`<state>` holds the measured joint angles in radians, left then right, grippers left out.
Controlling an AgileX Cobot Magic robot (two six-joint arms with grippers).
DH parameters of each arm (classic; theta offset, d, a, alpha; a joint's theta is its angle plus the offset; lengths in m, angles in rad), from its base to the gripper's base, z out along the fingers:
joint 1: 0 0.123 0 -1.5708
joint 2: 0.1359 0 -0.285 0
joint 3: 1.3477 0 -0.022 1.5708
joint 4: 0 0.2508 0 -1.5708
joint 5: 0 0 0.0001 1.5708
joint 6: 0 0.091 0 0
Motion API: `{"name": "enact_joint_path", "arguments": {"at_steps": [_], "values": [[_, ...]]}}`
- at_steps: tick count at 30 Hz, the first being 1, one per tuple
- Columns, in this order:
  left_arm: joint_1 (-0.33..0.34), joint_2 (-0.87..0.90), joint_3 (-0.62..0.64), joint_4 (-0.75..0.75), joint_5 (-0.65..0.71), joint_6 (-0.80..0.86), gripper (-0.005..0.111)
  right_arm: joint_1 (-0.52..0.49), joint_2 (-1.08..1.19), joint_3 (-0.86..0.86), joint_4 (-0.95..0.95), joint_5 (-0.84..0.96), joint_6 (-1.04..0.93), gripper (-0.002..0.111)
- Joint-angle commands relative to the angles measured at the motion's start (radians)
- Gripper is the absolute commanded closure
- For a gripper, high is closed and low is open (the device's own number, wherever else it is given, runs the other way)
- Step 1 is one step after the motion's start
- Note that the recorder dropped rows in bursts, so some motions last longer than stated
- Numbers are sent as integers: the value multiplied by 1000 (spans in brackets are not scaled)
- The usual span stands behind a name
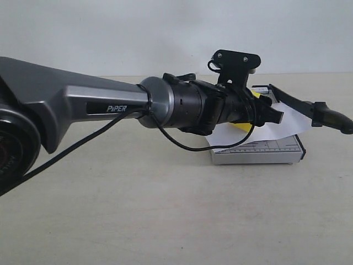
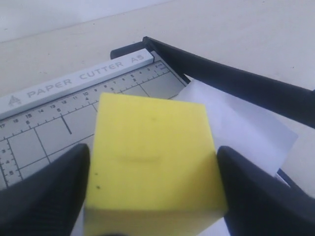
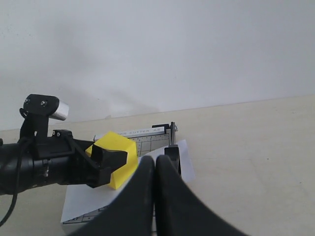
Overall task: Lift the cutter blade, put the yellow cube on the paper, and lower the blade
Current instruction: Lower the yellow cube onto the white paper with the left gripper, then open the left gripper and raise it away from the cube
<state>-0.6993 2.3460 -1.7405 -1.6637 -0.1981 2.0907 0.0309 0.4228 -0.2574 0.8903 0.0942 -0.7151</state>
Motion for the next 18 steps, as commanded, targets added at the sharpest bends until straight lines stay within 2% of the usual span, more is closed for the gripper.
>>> {"name": "enact_joint_path", "arguments": {"at_steps": [1, 12, 14, 15, 16, 17, 18], "values": [[2, 4, -5, 8, 22, 3, 102, 0, -4, 1, -3, -7, 0, 108], [2, 4, -5, 8, 45, 3, 99, 0, -4, 1, -3, -7, 0, 108], [2, 4, -5, 8, 45, 3, 85, 0, -4, 1, -3, -7, 0, 108], [5, 4, -5, 8, 37, 3, 68, 0, -4, 1, -3, -7, 0, 108], [5, 4, -5, 8, 34, 3, 61, 0, -4, 1, -3, -7, 0, 108], [5, 4, -5, 8, 26, 3, 47, 0, -4, 1, -3, -7, 0, 108], [5, 4, -5, 8, 15, 3, 42, 0, -4, 1, -3, -7, 0, 108]]}}
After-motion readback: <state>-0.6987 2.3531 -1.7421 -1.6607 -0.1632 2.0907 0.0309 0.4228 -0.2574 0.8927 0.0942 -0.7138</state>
